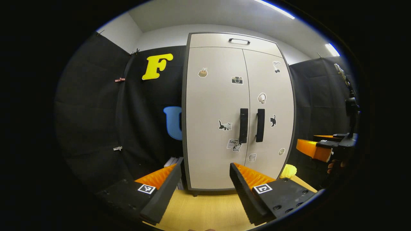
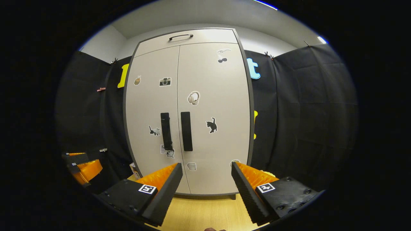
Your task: Open the right door of the double-door shoe cabinet with the right hand, and open the left door with the left hand.
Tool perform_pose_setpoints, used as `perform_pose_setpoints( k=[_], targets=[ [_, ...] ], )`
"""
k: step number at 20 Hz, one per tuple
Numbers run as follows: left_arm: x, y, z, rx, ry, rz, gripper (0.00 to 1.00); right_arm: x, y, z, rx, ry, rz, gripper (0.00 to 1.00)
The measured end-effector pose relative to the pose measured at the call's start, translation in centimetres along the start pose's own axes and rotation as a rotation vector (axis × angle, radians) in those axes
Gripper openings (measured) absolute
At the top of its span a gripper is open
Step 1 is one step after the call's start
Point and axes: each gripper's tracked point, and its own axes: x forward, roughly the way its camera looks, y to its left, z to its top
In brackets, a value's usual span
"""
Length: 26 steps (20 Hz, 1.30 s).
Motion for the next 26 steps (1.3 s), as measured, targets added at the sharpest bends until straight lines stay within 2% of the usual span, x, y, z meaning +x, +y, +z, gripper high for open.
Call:
perform_pose_setpoints(
  k=[4, 12, 16, 20, 26],
  targets=[
    [-0.1, 0.3, -0.3, 0.007, 0.001, 0.008, 0.95, 2.1, 0.8, 1.3, 0.035, -0.013, 0.022, 0.97],
    [-0.5, 1.5, -1.4, -0.022, 0.027, 0.037, 0.95, 8.3, 4.2, 3.9, 0.015, -0.038, 0.061, 0.97],
    [-1.1, 3.2, -2.1, -0.033, 0.039, 0.08, 0.95, 11.6, 5.3, 4.5, -0.006, -0.058, 0.057, 0.97],
    [-1.5, 4.9, -3.1, -0.041, 0.065, 0.129, 0.95, 15.1, 5.1, 4.6, -0.011, -0.076, 0.019, 0.97],
    [-1.4, 5.6, -3.5, -0.053, 0.081, 0.147, 0.95, 18.7, 5.1, 2.0, -0.018, -0.013, -0.002, 0.97]
  ],
)
